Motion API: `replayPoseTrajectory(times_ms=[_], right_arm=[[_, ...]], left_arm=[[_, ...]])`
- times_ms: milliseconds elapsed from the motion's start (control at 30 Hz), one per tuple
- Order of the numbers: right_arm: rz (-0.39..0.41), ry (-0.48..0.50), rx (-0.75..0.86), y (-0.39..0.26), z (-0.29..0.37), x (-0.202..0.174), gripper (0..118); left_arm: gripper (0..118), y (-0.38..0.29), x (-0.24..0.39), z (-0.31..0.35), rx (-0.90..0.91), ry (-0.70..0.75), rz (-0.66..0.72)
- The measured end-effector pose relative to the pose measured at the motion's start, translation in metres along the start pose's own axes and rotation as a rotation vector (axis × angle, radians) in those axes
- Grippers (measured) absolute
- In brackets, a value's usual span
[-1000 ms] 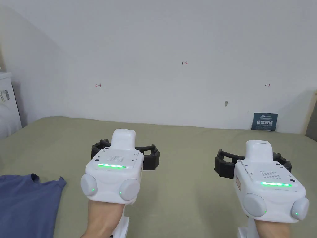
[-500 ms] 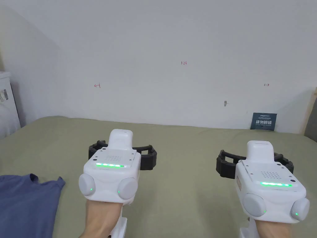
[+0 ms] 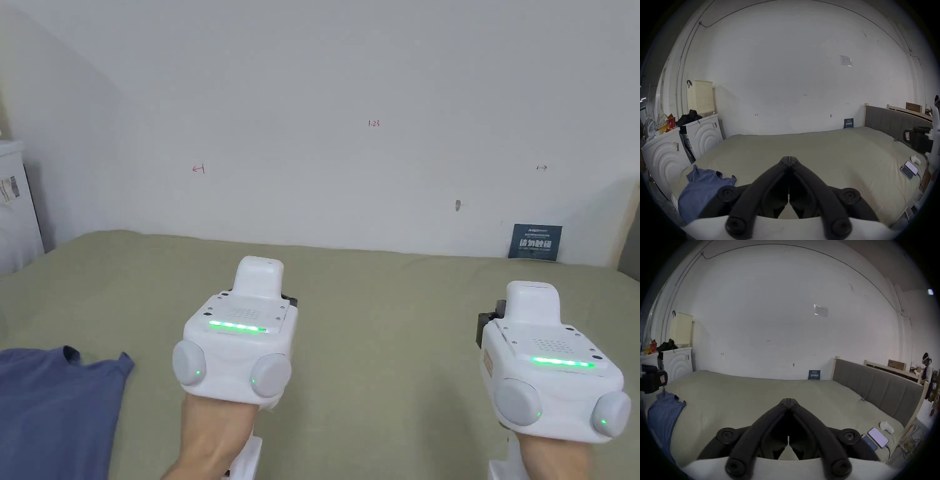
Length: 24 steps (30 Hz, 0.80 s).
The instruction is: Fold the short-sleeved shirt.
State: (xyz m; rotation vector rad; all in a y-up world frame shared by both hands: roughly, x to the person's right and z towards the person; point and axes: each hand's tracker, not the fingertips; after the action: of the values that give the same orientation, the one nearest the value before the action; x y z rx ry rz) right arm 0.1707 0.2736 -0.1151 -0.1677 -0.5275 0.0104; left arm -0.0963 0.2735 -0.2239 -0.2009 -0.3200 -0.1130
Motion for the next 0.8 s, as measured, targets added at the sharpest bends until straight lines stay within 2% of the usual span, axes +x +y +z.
replayPoseTrajectory(times_ms=[67, 300, 500, 600, 800], right_arm=[[0.022, -0.007, 0.005, 0.004, 0.001, -0.001, 0], [0.026, 0.003, 0.009, 0.001, -0.003, 0.003, 0], [0.053, 0.036, 0.002, 0.0, -0.012, -0.013, 0], [0.056, 0.096, -0.009, -0.001, -0.024, -0.041, 0], [0.074, 0.31, -0.016, -0.006, -0.028, -0.14, 0]], left_arm=[[0, 0.004, 0.003, 0.001, 0.003, -0.01, 0.011], [0, 0.005, 0.002, 0.0, 0.015, -0.009, 0.01], [0, -0.003, -0.028, -0.002, 0.004, 0.03, 0.033], [0, -0.008, -0.062, 0.006, -0.008, 0.098, 0.034], [0, -0.018, -0.154, 0.039, -0.03, 0.32, 0.069]])
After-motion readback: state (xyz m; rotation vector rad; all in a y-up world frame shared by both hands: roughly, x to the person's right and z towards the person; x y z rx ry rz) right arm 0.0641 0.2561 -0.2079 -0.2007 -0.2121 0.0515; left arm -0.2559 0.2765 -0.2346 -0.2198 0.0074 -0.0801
